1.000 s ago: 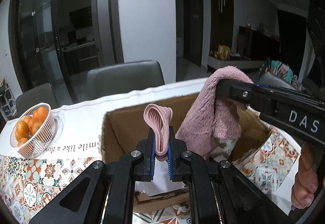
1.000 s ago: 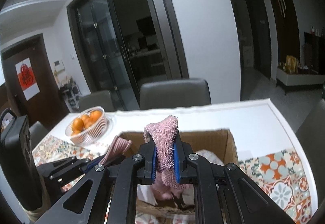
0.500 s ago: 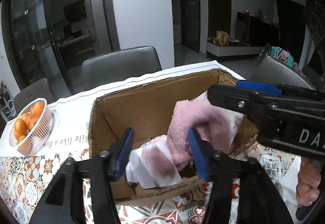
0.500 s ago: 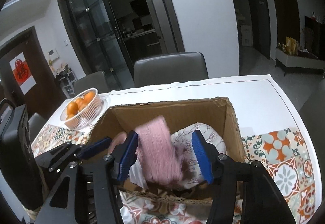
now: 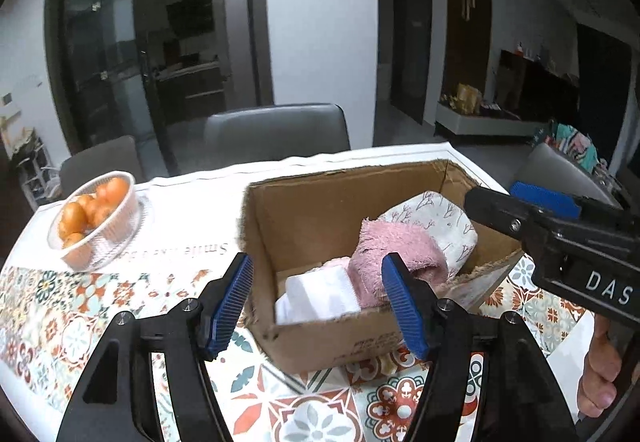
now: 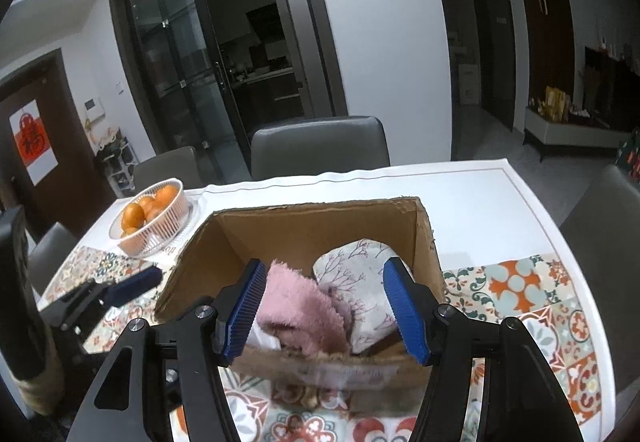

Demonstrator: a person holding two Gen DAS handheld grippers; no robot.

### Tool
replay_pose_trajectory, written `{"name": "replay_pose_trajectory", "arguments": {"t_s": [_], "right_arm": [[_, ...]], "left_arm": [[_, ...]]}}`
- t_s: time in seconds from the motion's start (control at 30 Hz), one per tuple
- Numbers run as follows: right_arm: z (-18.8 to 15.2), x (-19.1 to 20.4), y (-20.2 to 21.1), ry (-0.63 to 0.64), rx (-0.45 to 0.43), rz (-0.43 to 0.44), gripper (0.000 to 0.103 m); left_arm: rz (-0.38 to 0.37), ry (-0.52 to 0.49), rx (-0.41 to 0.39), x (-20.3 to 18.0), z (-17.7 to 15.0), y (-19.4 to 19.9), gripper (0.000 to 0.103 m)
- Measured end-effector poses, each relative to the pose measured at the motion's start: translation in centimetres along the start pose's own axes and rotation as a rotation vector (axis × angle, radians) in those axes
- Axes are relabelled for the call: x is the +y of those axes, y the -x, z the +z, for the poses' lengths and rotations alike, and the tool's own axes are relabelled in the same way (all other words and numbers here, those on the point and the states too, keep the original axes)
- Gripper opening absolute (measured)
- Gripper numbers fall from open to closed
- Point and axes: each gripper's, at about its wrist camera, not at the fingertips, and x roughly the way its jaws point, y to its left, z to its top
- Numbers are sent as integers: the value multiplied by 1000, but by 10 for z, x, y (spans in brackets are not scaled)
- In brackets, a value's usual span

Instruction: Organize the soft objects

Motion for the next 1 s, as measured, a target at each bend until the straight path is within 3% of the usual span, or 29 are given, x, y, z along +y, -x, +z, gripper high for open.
{"name": "replay_pose_trajectory", "arguments": {"t_s": [0.5,1.0], "right_arm": [[-25,18,81,27,-86,-46,63],[-68,37,159,44,-155,-93,68]], "left_arm": [[115,54,-137,2,-21,95,70],[207,64,-271,-6,-63,182,82]]}}
